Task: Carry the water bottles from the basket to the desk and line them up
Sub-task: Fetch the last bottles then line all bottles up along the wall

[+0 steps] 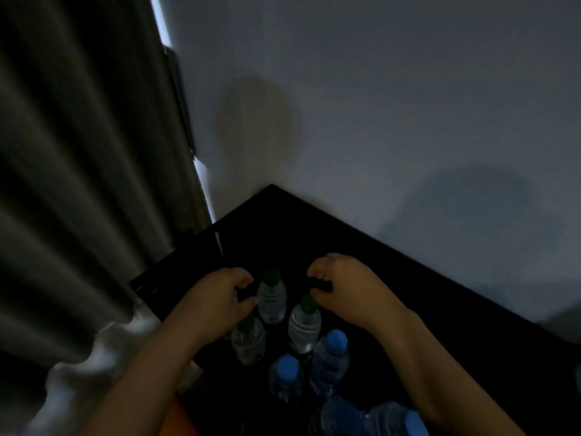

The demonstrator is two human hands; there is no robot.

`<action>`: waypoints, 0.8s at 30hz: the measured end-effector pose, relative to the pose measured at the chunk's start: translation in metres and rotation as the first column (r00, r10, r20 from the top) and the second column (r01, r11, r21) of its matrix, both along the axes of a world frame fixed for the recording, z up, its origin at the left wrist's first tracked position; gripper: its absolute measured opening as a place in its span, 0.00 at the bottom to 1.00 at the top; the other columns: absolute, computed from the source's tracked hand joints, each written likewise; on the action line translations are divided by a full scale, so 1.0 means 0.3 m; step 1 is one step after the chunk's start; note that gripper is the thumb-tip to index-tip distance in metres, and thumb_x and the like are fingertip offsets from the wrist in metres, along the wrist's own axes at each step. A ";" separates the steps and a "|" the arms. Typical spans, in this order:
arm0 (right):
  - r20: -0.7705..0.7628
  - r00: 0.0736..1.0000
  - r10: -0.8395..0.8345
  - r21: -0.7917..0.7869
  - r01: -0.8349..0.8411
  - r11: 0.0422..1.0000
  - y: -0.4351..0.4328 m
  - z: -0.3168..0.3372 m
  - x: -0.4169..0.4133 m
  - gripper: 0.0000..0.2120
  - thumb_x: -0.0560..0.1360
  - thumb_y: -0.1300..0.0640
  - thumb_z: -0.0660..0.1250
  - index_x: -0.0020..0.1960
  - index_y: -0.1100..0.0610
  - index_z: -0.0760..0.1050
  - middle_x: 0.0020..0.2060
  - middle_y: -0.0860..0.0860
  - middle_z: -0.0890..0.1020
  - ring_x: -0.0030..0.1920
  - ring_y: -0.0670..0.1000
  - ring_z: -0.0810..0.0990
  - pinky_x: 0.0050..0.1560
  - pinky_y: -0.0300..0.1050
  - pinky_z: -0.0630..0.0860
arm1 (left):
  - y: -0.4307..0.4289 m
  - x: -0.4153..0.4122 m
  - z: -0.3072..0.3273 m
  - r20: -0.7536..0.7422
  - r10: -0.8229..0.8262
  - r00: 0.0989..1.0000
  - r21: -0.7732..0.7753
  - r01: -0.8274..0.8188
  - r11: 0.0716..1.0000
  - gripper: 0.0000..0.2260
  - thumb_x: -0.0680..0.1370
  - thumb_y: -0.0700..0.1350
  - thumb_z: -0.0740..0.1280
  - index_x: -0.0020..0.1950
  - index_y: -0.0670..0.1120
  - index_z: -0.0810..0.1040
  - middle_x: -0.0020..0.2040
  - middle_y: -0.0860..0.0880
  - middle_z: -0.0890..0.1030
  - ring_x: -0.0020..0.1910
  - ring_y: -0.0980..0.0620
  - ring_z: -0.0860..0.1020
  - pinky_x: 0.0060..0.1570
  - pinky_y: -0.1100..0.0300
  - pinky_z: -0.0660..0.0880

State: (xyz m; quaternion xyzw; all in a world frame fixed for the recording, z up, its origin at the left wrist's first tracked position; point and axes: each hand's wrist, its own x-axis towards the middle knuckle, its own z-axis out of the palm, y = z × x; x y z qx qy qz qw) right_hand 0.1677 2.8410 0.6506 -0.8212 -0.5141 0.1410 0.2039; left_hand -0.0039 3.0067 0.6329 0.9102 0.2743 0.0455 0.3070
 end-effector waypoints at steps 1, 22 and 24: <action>0.002 1.000 -0.008 -0.012 0.008 1.000 0.037 -0.009 0.004 0.17 0.75 0.55 0.68 0.64 0.53 0.75 0.55 0.50 0.78 0.54 0.47 0.77 0.57 0.43 0.75 | 0.043 0.022 -0.004 0.005 -0.014 1.000 -0.017 0.014 1.000 0.17 0.75 0.49 0.70 0.63 0.49 0.75 0.58 0.52 0.77 0.52 0.55 0.77 0.55 0.60 0.75; -0.042 0.989 -0.145 -0.219 0.132 0.967 0.348 -0.164 -0.037 0.20 0.72 0.52 0.70 0.63 0.53 0.74 0.54 0.51 0.75 0.52 0.53 0.77 0.48 0.44 0.75 | 0.386 0.086 -0.115 -0.178 -0.216 0.960 -0.165 0.188 0.968 0.22 0.71 0.49 0.73 0.64 0.51 0.73 0.58 0.53 0.74 0.56 0.55 0.74 0.54 0.61 0.73; -0.044 0.990 -0.132 -0.235 0.118 0.965 0.353 -0.170 -0.036 0.19 0.72 0.52 0.70 0.61 0.54 0.75 0.53 0.52 0.74 0.50 0.53 0.77 0.46 0.45 0.75 | 0.390 0.076 -0.122 -0.201 -0.189 0.961 -0.171 0.156 0.973 0.23 0.69 0.48 0.75 0.62 0.51 0.75 0.55 0.53 0.74 0.53 0.55 0.74 0.52 0.61 0.74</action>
